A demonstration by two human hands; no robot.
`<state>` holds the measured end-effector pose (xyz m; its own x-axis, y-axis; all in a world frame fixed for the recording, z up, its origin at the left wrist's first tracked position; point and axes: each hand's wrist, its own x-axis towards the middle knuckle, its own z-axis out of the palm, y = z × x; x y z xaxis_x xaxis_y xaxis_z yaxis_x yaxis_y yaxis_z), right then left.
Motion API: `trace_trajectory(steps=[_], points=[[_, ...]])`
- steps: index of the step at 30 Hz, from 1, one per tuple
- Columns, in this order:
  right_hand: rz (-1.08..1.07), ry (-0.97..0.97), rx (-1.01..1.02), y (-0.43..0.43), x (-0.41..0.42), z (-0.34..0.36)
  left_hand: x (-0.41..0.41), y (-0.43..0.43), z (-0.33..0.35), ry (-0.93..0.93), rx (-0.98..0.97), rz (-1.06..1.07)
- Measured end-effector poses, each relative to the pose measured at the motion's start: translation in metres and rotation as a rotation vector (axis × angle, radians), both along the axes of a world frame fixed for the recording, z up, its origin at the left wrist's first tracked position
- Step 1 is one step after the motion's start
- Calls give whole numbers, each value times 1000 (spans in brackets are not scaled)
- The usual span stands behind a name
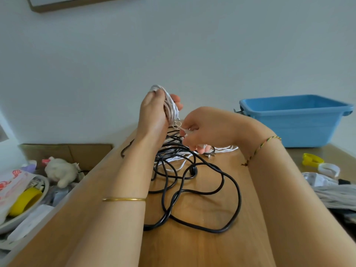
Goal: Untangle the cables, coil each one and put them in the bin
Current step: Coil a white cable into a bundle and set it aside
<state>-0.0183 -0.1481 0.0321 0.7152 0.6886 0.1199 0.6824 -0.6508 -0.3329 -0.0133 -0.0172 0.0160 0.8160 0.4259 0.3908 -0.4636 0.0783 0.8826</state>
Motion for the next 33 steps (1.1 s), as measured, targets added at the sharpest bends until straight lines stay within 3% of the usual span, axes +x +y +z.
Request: trace_trajectory(steps=[3,5,7,10,16,20,24,27,33], points=[[15,-44,37,0,-4,3,3,2,-9,64,287,65],[33,-64,204,-1,-4,5,3,5,-14,153,514,-7],[45,-68,353,-2,-3,5,-1,4,-13,254,586,-93],[92,1,572,-4,2,2,-6,1,-11,297,411,-202],[61,-271,628,7,19,-14,-10,2,-7,417,144,-513],[98,-62,685,10,21,-19,-12,-5,-4,484,40,-633],[51,-81,636,8,23,-19,-18,-5,2,558,-142,-595],[44,-69,627,7,26,-21,-16,-5,2,565,-157,-521],[-82,-54,784,6,33,-24,-11,-6,1,474,-212,-530]])
